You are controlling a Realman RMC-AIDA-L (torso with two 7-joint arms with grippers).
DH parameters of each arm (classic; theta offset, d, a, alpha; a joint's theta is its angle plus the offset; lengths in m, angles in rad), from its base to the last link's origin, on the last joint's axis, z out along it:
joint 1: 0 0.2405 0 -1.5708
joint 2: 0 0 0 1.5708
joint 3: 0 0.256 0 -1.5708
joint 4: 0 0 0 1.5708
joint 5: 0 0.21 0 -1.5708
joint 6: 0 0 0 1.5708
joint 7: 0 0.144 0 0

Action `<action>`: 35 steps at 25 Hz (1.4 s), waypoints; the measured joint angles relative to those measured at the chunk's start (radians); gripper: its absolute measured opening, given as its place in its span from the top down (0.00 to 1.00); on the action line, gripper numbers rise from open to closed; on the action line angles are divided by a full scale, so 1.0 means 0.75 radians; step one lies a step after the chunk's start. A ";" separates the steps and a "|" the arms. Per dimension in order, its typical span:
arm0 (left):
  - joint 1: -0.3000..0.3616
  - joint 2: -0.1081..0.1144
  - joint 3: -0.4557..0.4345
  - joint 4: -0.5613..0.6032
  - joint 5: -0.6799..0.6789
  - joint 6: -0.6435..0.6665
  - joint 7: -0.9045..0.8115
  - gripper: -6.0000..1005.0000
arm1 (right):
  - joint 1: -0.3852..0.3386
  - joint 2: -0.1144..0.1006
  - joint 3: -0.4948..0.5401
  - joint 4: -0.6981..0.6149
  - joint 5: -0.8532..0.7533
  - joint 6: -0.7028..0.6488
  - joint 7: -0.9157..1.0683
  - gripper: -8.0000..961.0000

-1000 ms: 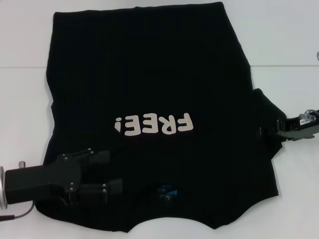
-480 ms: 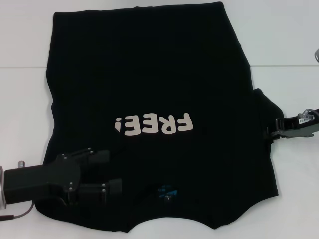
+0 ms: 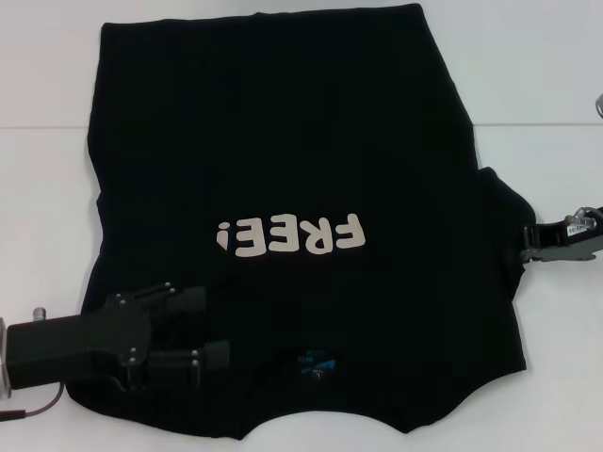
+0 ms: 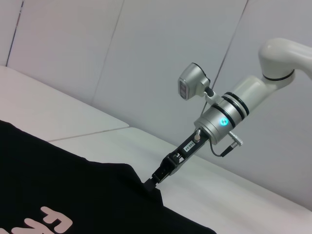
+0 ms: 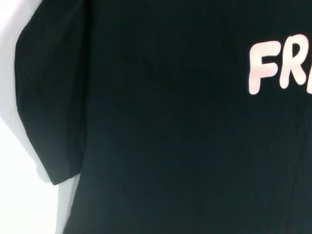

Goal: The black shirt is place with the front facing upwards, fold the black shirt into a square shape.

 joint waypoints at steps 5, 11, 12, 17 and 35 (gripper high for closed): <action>0.000 0.000 0.000 0.000 0.000 0.000 0.001 0.05 | -0.005 -0.001 -0.019 0.000 0.000 -0.006 0.000 0.97; 0.004 0.000 -0.002 -0.001 0.000 0.000 0.002 0.05 | -0.028 -0.004 -0.013 -0.042 0.005 -0.007 -0.004 0.97; 0.004 0.000 -0.002 -0.001 0.000 0.000 0.002 0.05 | -0.037 -0.004 -0.012 -0.056 0.007 -0.009 -0.004 0.97; 0.004 0.000 -0.002 -0.001 0.000 0.000 -0.002 0.05 | -0.092 -0.007 -0.001 -0.135 0.042 -0.041 -0.004 0.97; 0.006 0.002 -0.004 -0.001 0.000 0.002 -0.005 0.05 | -0.243 0.040 0.029 -0.530 0.181 -0.232 -0.036 0.98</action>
